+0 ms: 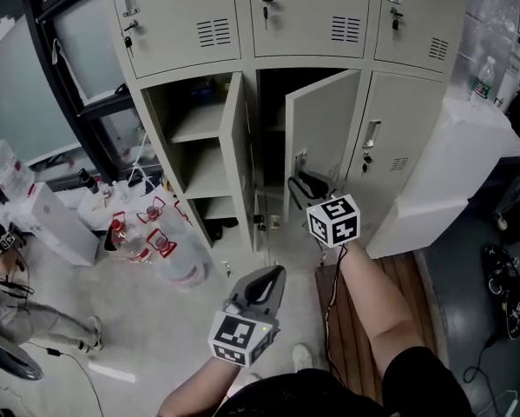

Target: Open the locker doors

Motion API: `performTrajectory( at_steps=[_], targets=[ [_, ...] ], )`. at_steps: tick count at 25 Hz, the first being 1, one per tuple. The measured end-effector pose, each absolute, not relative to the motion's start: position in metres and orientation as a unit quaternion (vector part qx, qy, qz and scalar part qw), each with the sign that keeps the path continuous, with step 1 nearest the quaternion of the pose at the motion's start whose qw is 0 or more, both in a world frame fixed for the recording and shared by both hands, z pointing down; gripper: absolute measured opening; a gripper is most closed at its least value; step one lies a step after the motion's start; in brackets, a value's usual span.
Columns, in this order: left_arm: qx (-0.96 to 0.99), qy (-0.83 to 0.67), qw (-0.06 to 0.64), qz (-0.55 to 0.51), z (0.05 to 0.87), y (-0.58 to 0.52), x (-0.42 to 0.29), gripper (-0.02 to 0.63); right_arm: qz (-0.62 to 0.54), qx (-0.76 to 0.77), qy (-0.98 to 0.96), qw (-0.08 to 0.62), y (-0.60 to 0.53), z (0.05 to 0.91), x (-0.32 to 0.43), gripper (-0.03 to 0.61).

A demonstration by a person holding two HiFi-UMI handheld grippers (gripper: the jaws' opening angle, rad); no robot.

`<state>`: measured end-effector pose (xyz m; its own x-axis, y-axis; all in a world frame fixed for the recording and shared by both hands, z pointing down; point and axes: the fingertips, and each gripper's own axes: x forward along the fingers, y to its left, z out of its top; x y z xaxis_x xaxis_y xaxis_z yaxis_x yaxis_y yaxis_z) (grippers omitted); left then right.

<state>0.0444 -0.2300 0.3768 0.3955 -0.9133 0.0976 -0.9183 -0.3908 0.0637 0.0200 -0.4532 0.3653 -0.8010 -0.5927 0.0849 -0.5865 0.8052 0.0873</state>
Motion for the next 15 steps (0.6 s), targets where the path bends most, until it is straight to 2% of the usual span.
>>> performTrajectory(
  at_steps=[10, 15],
  targets=[
    [0.851, -0.520, 0.064, 0.030, 0.382, -0.224, 0.061, 0.003, -0.045, 0.329, -0.942, 0.056, -0.440, 0.364, 0.047, 0.111],
    [0.858, -0.510, 0.065, 0.026, 0.382, -0.222, 0.066, 0.003, -0.044, 0.351, -0.934, 0.055, -0.435, 0.364, 0.062, 0.133]
  ],
)
